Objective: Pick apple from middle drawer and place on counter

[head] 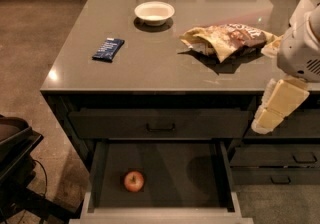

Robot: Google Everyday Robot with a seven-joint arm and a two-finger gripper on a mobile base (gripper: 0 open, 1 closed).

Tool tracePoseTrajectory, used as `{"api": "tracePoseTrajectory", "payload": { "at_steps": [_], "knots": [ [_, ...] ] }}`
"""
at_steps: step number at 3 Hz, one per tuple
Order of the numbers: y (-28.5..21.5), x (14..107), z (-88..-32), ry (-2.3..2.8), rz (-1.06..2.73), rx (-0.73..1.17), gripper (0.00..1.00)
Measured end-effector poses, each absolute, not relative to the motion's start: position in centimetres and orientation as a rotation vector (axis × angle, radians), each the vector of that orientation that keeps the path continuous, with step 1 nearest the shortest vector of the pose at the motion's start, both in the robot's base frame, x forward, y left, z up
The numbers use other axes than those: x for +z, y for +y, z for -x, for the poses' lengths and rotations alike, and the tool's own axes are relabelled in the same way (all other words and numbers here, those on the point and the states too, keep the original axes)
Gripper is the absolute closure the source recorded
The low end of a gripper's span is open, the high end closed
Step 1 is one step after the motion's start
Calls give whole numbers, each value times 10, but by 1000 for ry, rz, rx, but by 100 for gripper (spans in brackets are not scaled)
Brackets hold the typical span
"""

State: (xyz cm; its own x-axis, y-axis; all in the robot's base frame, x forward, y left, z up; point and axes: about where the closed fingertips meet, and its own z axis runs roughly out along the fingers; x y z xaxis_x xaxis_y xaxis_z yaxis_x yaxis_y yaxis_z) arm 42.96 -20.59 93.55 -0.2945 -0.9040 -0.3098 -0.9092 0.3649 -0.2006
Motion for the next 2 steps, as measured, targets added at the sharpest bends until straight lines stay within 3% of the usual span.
{"api": "tracePoseTrajectory", "payload": {
  "at_steps": [1,2],
  "knots": [
    [-203,913,-422,2290,1448,118,0],
    [-180,847,-405,2345,1194,372,0]
  ]
}}
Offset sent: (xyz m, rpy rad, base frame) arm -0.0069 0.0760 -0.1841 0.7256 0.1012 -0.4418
